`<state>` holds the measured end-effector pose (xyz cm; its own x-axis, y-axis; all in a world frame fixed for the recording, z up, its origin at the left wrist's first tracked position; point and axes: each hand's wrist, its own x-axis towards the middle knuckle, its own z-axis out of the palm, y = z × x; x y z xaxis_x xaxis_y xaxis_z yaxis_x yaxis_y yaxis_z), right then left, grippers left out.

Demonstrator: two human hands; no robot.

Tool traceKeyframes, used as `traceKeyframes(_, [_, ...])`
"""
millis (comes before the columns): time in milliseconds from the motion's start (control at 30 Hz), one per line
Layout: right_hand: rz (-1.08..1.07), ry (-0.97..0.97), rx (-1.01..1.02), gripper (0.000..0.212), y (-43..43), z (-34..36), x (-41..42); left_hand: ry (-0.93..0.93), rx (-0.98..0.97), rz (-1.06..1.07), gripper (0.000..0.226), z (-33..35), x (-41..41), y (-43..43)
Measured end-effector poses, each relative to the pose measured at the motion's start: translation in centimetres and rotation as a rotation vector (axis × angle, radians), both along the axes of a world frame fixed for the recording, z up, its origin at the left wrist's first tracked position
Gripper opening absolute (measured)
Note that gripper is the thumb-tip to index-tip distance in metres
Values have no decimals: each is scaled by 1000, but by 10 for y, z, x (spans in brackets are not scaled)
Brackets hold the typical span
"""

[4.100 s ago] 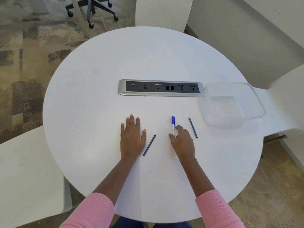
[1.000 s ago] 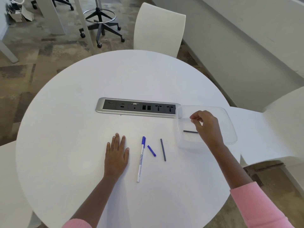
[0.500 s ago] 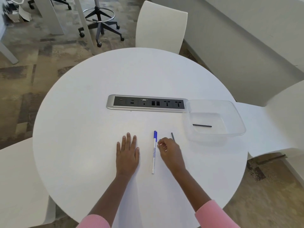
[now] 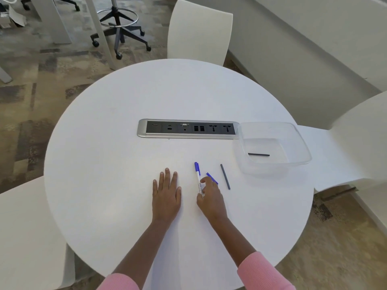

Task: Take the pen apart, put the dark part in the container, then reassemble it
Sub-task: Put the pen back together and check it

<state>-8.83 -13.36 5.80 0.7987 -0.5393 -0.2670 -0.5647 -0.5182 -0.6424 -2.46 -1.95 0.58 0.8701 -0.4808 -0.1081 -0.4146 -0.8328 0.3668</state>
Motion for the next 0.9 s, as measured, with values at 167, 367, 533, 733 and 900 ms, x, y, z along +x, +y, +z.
traceKeyframes(167, [-102, -94, 233, 26, 1, 10, 2, 128, -288, 70, 48, 11, -8, -8])
traceKeyframes(367, [-76, -241, 365, 17, -2, 23, 6, 443, -751, 305, 25, 45, -24, -19])
traceKeyframes(533, [15, -239, 309, 11, -9, 25, 8, 994, -1106, 556, 21, 51, -14, -28])
traceKeyframes(733, [-70, -207, 73, 10, -40, 19, 3, 1207, -1396, 894, 14, 57, 0, -26])
traceKeyframes(900, [-65, 27, -182, 21, -67, 5, -1, 1257, -1525, 1022, 13, 61, 6, -25])
